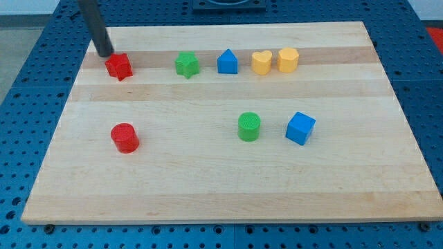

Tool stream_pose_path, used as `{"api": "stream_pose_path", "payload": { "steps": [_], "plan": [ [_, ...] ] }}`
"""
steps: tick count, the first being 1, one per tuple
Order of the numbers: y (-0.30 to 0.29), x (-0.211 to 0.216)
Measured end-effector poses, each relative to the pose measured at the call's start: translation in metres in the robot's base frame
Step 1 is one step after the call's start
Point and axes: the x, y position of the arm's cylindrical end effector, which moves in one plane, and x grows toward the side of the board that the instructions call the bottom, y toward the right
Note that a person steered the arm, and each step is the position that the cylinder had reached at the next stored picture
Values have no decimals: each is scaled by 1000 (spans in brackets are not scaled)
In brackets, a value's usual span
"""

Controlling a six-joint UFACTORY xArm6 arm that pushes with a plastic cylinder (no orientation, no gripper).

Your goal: Slide the red star a bit right

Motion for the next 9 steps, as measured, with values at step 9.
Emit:
{"api": "stream_pose_path", "payload": {
  "steps": [9],
  "plan": [
    [54,86]
  ]
}}
